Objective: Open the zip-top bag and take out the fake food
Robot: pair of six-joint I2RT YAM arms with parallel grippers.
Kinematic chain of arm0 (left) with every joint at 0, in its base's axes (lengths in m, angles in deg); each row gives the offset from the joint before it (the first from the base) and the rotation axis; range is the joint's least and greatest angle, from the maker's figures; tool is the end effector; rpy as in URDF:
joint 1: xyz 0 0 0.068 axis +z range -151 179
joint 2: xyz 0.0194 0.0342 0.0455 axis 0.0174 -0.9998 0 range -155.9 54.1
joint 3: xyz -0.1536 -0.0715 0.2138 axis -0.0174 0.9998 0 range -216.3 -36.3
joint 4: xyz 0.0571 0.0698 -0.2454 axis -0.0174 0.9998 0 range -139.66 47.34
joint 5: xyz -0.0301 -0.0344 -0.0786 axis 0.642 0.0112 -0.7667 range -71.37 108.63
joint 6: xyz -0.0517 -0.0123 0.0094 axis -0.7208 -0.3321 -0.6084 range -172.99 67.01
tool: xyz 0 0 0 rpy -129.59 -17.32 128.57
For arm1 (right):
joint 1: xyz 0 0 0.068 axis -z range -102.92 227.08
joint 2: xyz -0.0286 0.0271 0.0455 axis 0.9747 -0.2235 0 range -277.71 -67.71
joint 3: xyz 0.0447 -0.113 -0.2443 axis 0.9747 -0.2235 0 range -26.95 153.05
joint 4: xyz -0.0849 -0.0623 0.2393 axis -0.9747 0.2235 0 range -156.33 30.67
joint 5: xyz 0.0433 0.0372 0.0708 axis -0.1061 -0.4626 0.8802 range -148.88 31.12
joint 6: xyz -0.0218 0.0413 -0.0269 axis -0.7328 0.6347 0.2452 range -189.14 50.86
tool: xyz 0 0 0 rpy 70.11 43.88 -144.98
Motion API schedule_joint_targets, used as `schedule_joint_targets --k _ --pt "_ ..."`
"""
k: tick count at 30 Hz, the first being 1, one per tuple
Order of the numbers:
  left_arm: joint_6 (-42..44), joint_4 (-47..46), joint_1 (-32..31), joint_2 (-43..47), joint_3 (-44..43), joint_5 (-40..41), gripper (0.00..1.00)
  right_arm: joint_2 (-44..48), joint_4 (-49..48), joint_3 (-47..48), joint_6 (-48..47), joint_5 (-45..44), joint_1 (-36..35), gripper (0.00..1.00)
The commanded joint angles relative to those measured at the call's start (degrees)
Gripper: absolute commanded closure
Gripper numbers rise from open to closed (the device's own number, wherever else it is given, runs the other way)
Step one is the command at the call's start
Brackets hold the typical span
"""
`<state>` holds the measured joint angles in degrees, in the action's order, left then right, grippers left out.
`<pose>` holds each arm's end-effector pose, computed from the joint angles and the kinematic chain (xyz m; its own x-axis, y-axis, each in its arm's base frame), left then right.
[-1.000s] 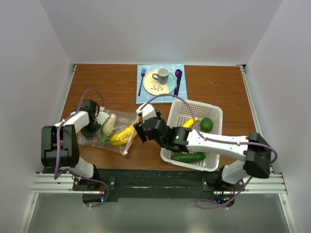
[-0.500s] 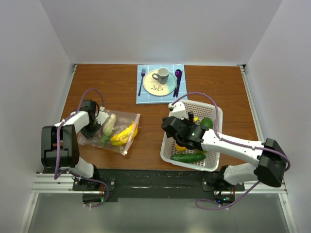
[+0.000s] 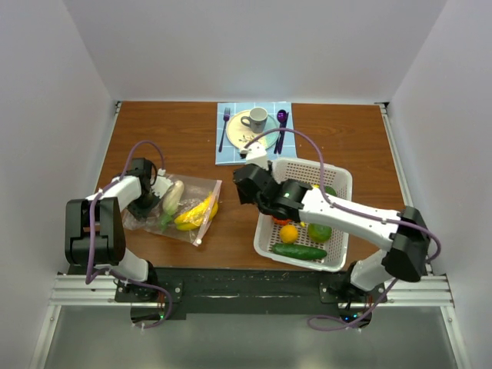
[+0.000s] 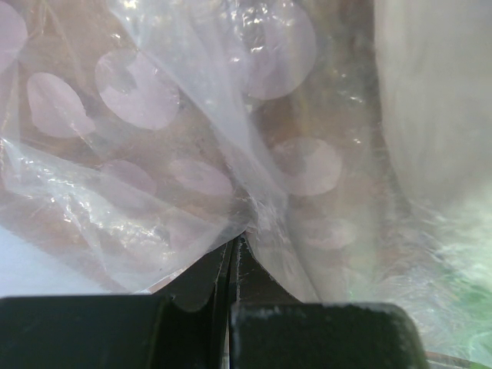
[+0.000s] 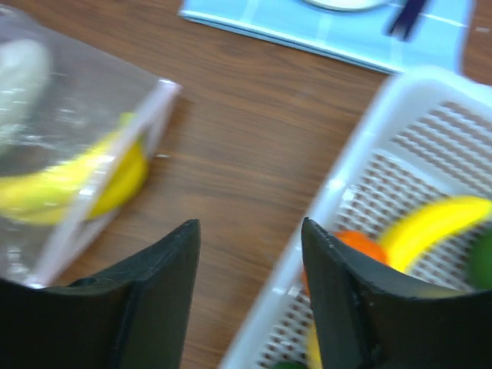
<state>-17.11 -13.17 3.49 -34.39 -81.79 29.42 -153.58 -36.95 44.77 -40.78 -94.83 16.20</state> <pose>0.2517 0.0264 0.1470 -0.8592 0.5100 -0.0400 0.4846 0.8364 0.2560 0.1777 0.2763 0.3043 -0.5324 -0.1658 -0.8301 -0.2810 0.9596 -0.0114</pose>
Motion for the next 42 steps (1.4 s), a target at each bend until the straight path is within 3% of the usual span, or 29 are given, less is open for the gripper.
schedule_joint_targets --k 1,11,30,37,42 --pt "0.4 -1.6 0.8 -1.2 1.1 -4.3 1.00 -9.3 -4.1 5.3 0.2 8.1 -3.8 0.44" --pt "1.4 -1.5 0.7 0.5 1.5 -3.2 1.00 -26.7 -7.8 12.7 1.7 10.7 -5.0 0.39" --pt "1.3 -1.9 0.7 0.4 3.0 -3.8 1.00 -23.4 -26.1 7.4 4.7 15.7 -3.5 0.18" --pt "1.6 -2.3 0.7 0.7 3.9 -3.9 1.00 -27.2 -23.1 12.9 4.3 14.1 -3.2 0.16" --pt "1.7 -2.1 0.8 1.4 4.0 -4.2 1.00 -31.8 -18.4 17.2 3.3 11.3 -3.1 0.20"
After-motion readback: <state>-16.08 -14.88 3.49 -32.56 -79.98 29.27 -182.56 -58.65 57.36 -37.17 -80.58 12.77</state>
